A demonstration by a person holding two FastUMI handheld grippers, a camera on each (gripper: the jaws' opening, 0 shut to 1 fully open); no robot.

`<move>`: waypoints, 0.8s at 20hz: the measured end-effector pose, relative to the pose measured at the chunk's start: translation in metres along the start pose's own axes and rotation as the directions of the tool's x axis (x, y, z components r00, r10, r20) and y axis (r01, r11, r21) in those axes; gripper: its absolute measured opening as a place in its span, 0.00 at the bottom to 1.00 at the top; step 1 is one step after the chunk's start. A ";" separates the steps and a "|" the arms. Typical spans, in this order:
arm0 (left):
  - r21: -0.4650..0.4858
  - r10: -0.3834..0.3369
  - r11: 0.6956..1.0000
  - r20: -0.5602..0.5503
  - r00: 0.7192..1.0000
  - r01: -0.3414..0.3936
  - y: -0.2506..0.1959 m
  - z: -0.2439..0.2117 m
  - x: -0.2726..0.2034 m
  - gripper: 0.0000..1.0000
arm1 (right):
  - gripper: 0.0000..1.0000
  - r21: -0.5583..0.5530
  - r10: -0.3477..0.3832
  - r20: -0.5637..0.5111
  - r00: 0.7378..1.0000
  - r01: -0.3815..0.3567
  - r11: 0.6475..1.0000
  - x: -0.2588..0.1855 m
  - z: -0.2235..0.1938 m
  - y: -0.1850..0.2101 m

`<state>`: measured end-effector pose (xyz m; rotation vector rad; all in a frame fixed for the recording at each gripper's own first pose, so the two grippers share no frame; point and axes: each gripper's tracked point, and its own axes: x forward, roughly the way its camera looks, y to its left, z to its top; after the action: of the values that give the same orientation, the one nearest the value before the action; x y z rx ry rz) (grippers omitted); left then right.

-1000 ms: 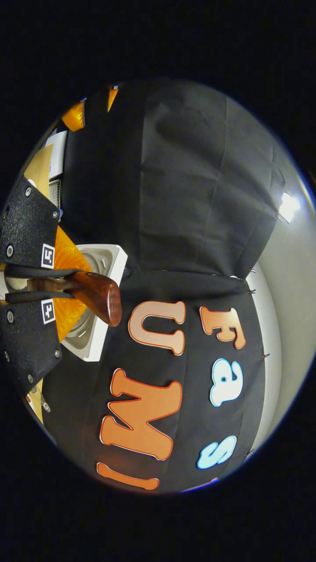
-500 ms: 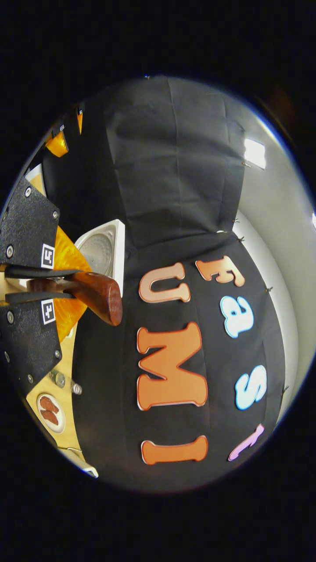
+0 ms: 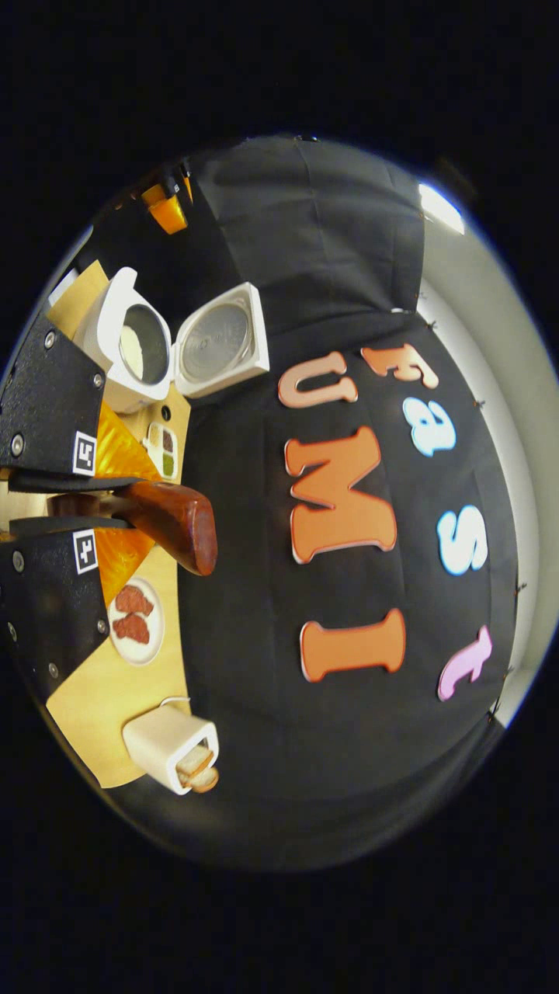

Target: Close the left gripper, press the button to open the rice cooker; take a wooden spoon from the chopstick holder with the right hand, scoop a spoonful of rice and pour it into the rice cooker, then put the wooden spoon back into the chopstick holder.

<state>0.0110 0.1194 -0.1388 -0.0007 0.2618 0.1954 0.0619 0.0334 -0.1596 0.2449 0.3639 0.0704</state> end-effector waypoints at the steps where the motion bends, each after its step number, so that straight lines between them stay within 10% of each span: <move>1: 0.006 -0.006 1.000 0.000 1.000 0.006 -0.007 0.000 0.000 1.00 | 0.11 0.023 -0.022 -0.013 1.000 0.022 0.999 -0.006 -0.006 -0.016; 16: 0.043 -0.018 0.999 0.040 0.999 0.016 -0.051 0.039 0.018 1.00 | 0.11 0.176 -0.283 -0.145 0.948 0.306 0.936 -0.050 -0.104 -0.156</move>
<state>0.0481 0.0743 -0.1068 0.0433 0.2251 0.1725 -0.0180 -0.1000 -0.2755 0.3805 0.5226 -0.2503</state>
